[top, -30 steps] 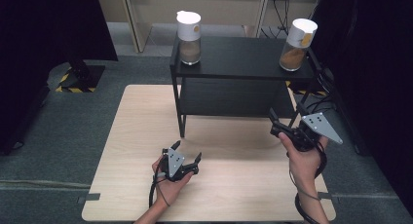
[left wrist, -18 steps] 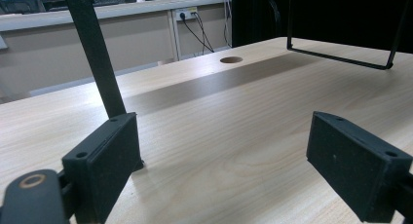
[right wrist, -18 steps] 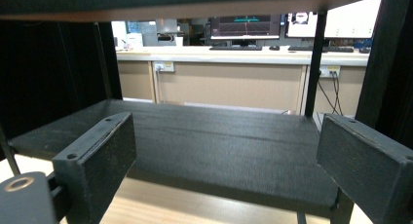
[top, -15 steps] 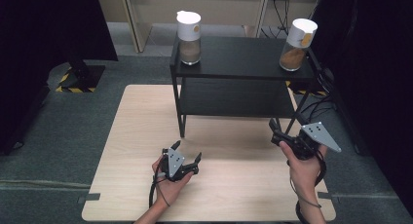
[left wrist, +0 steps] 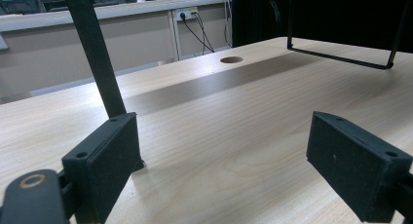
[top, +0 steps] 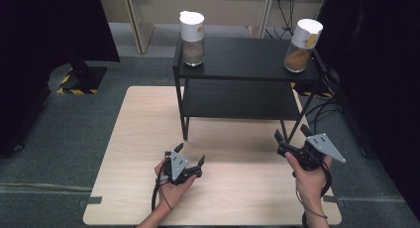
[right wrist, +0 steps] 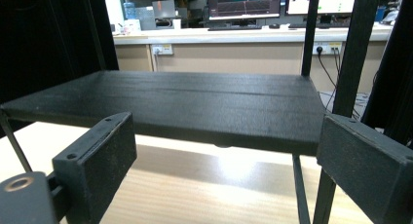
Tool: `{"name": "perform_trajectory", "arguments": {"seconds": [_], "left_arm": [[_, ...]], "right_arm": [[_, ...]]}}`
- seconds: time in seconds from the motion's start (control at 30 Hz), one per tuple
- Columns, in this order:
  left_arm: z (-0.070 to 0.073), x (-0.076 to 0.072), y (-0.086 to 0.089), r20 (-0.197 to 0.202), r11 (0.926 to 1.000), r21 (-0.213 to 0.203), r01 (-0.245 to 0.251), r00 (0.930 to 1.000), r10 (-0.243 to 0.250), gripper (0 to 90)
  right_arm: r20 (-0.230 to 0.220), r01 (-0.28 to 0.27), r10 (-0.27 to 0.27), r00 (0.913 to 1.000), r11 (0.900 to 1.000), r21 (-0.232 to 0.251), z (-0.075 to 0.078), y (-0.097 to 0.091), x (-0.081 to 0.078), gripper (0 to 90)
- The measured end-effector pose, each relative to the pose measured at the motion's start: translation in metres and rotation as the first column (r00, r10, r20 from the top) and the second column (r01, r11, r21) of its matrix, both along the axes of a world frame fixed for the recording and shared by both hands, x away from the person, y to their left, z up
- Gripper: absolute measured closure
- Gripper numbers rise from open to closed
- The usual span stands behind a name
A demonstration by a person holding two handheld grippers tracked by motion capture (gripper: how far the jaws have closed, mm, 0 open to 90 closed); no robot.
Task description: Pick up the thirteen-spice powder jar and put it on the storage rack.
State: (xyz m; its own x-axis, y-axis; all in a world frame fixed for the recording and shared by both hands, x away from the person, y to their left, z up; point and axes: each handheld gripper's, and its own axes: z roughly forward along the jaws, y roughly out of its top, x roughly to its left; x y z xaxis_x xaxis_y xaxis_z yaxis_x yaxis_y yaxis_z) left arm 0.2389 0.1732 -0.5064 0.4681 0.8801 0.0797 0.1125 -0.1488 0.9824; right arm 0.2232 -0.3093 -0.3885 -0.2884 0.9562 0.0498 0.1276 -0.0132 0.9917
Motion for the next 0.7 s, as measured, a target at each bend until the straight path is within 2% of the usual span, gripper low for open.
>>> {"name": "perform_trajectory", "arguments": {"seconds": [0.7], "left_arm": [[0.000,0.000,0.000,0.000,1.0000,-0.001,-0.001,1.0000,0.001,11.9]], "right_arm": [[-0.067,-0.004,0.006,0.9977,0.9994,0.036,-0.043,-0.010,-0.011,8.0]]}}
